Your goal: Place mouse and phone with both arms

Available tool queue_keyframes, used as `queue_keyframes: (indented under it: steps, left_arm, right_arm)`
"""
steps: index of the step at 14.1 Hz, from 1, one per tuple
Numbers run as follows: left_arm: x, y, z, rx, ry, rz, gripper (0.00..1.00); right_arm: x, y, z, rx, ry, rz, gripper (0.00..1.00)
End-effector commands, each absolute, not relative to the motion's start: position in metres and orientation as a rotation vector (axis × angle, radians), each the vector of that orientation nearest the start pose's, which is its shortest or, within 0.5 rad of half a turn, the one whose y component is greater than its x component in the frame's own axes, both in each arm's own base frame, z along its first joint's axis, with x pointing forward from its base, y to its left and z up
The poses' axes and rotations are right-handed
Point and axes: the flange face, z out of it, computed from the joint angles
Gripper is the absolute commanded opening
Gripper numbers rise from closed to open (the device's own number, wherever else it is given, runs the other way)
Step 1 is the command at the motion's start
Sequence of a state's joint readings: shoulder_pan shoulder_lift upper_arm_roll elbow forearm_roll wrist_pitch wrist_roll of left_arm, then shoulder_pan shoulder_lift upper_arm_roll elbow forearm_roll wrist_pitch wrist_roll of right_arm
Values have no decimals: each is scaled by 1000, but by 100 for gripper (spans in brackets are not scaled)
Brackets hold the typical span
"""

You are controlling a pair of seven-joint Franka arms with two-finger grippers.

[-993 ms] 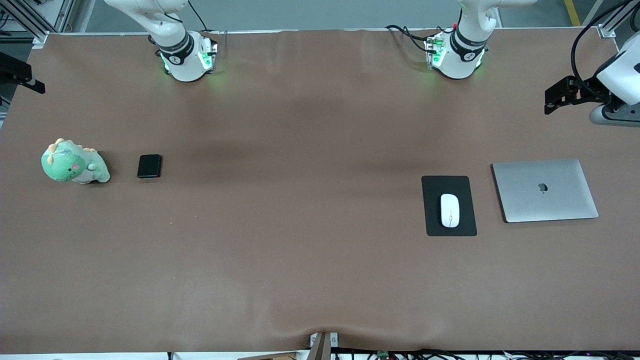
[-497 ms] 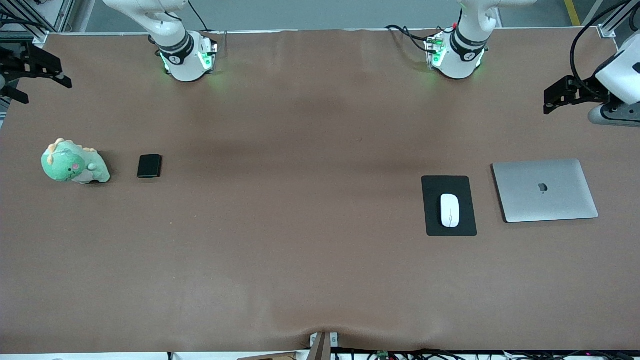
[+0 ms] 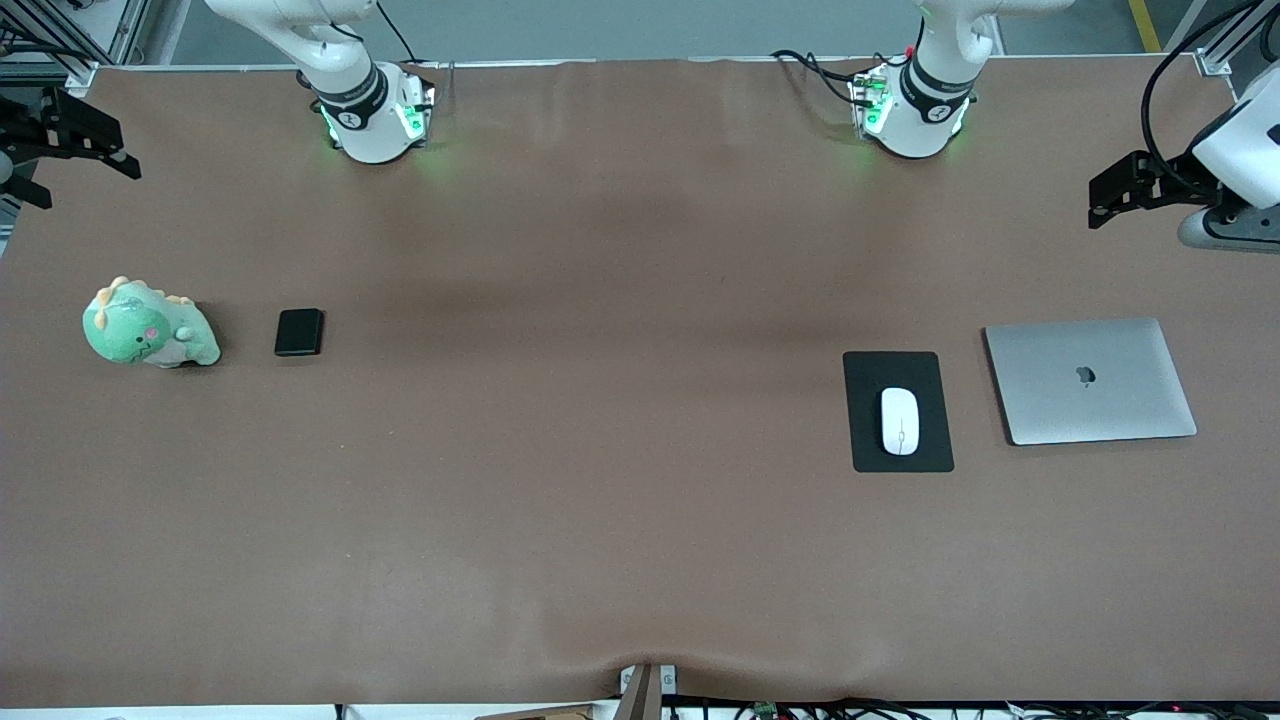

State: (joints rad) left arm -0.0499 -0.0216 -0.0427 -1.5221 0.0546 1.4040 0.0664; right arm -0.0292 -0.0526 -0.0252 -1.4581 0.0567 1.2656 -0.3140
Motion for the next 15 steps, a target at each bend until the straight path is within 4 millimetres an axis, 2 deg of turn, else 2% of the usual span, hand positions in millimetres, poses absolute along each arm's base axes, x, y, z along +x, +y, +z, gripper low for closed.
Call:
queue_keyframes:
  steps: [1,4,15]
  left_arm:
    - [530,-40,651,-3095,238,136,100]
    - [530,-39,650,-3095,236,138,100]
    - [531,-39,648,-3094,233,143,100]
  right_arm:
    - [496,-18,681,-3054,-331,190,100]
    - [495,-28,682,-3056,-302,192,100]
    - [496,-28,681,-3057,-302,192,100]
